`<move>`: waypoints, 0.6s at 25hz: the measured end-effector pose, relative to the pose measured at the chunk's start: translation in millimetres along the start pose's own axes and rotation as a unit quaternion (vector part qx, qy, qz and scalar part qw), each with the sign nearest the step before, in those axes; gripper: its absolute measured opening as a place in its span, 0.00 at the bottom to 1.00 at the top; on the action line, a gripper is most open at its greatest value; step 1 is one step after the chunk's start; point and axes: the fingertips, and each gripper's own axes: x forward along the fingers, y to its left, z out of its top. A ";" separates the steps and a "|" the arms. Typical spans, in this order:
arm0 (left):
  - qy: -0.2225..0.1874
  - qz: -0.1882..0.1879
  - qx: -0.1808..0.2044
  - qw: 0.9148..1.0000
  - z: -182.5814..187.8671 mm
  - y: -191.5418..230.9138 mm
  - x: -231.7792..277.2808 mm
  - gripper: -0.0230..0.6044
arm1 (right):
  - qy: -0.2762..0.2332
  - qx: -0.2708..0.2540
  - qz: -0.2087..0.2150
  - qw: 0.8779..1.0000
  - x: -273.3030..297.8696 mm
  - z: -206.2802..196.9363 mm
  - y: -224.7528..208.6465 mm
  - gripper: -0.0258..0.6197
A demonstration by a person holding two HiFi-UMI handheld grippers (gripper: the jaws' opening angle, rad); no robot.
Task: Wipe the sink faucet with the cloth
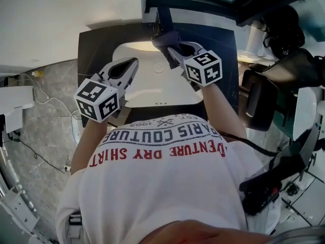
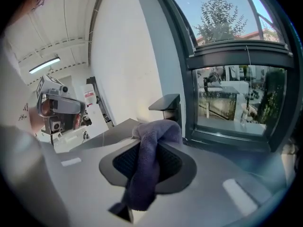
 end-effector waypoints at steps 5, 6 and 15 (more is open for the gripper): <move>0.001 0.003 -0.001 1.000 0.3 4.4 -0.4 0.04 | -0.014 -0.002 -0.023 1.000 14.5 17.2 -17.0 0.15; 0.001 0.004 -0.002 1.000 0.2 5.7 -0.4 0.04 | -0.017 -0.003 -0.026 0.999 18.4 20.3 -20.4 0.15; 0.001 0.008 -0.002 1.000 2.5 12.4 0.0 0.04 | -0.034 -0.011 -0.045 0.998 35.8 37.8 -35.9 0.15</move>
